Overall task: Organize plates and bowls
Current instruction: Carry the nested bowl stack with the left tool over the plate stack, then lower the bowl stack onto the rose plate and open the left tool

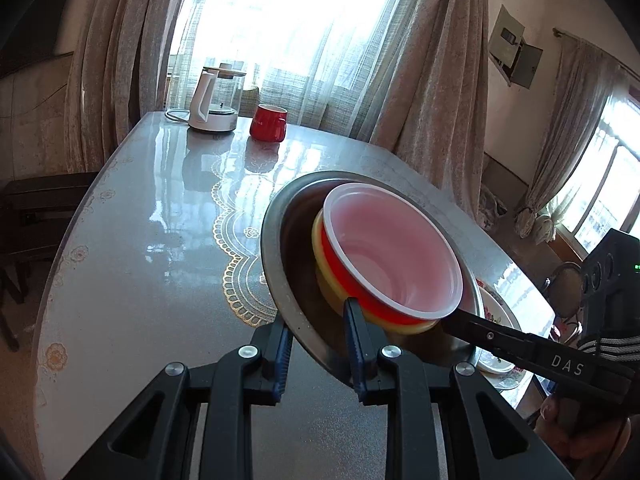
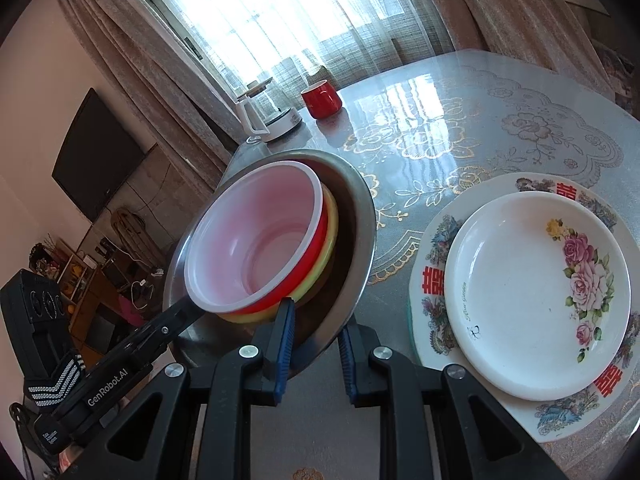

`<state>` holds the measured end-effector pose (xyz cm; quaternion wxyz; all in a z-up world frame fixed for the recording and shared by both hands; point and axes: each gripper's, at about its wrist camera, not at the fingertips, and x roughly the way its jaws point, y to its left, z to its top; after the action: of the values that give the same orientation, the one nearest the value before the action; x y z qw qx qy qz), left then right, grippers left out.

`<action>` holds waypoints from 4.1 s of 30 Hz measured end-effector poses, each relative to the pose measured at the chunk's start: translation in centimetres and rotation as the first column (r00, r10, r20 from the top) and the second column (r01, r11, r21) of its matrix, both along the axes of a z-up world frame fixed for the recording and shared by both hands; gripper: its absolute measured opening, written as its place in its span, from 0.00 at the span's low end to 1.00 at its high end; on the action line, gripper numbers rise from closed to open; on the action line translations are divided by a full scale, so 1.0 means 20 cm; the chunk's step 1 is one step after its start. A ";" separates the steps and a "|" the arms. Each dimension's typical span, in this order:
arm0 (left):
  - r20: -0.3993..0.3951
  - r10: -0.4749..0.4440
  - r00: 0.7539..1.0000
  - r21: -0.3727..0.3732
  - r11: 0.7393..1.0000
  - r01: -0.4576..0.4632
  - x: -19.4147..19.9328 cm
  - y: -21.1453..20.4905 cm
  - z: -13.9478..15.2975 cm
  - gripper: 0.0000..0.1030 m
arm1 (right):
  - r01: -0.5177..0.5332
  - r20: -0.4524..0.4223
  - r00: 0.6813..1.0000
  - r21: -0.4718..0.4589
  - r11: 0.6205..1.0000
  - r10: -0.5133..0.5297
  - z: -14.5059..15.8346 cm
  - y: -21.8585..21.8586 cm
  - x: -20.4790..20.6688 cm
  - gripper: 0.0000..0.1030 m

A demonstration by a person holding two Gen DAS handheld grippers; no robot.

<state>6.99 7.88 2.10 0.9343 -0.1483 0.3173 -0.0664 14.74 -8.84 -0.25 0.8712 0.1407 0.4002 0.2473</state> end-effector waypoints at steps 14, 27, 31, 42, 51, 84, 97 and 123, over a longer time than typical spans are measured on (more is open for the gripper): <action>0.065 -0.080 0.995 -0.009 0.997 0.081 0.11 -0.19 0.16 0.24 | 0.082 0.072 0.994 0.023 0.996 -0.084 0.17 -0.22 -0.03 0.20; 0.073 -0.167 0.983 -0.028 0.985 0.170 0.18 -0.44 0.18 0.24 | 0.184 0.092 0.978 0.022 0.983 -0.185 0.20 -0.46 -0.06 0.20; 0.074 -0.191 0.979 -0.033 0.980 0.194 0.19 -0.50 0.18 0.24 | 0.207 0.097 0.973 0.018 0.978 -0.208 0.21 -0.52 -0.08 0.20; 0.051 -0.228 0.972 -0.042 0.972 0.230 0.24 -0.63 0.15 0.24 | 0.259 0.094 0.962 -0.004 0.966 -0.257 0.21 -0.62 -0.12 0.20; 0.008 -0.249 0.968 -0.057 0.967 0.249 0.28 -0.72 0.08 0.24 | 0.302 0.058 0.952 -0.007 0.953 -0.301 0.15 -0.70 -0.13 0.20; -0.106 -0.272 0.956 -0.076 0.961 0.265 0.31 -0.84 -0.07 0.26 | 0.353 -0.069 0.933 -0.031 0.935 -0.354 0.02 -0.76 -0.12 0.20; -0.126 -0.258 0.958 -0.073 0.965 0.251 0.31 -0.84 -0.13 0.26 | 0.350 -0.127 0.928 -0.019 0.937 -0.349 -0.05 -0.76 -0.09 0.22; -0.076 -0.233 0.969 0.014 0.972 0.235 0.18 -0.82 -0.10 0.27 | 0.363 -0.116 0.926 0.011 0.932 -0.359 -0.07 -0.79 -0.13 0.19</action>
<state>10.53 -8.44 0.19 0.9091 -0.1015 0.3678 -0.1671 12.09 -24.70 -1.68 0.8756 0.2396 0.4115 0.0808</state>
